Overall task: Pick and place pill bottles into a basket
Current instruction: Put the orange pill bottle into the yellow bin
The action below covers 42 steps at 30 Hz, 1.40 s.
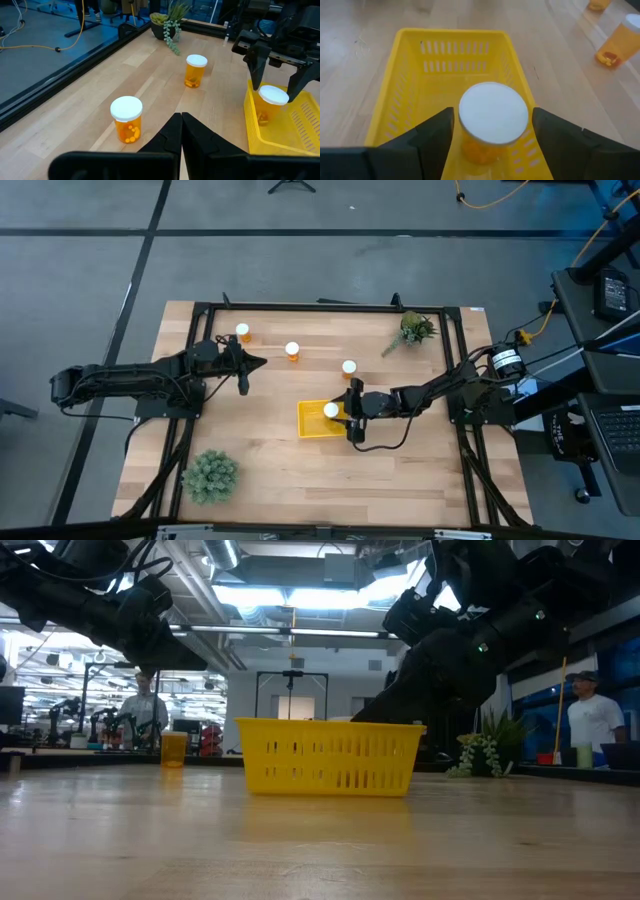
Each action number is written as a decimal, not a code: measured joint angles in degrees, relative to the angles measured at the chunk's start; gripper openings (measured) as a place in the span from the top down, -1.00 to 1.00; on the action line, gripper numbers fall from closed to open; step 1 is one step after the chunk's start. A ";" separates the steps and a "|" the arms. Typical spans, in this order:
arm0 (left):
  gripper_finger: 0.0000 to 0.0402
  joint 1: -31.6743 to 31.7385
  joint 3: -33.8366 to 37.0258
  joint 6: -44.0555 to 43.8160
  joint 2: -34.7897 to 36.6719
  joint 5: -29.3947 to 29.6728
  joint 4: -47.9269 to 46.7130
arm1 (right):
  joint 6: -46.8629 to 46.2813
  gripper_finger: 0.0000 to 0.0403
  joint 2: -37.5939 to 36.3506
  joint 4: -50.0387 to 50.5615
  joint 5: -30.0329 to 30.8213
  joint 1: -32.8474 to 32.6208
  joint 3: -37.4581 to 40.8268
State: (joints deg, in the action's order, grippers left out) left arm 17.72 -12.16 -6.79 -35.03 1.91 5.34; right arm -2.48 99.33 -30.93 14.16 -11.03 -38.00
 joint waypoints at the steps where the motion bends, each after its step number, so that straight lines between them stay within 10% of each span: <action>1: 0.98 -0.02 0.00 0.00 0.00 0.00 0.00 | -0.02 -0.35 0.00 -0.01 -0.01 0.11 0.00; 27: 0.98 -0.02 0.00 0.02 0.00 0.00 -0.64 | 2.99 -0.33 -21.39 6.92 -2.27 0.71 -0.09; 42: 0.98 -0.02 0.00 2.62 -0.02 0.00 -0.46 | 5.99 0.40 -28.85 8.24 -2.33 4.93 5.60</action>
State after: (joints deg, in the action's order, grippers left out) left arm 17.69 -12.16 -4.17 -35.05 1.91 4.89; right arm 3.51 70.48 -22.70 11.83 -6.11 -32.40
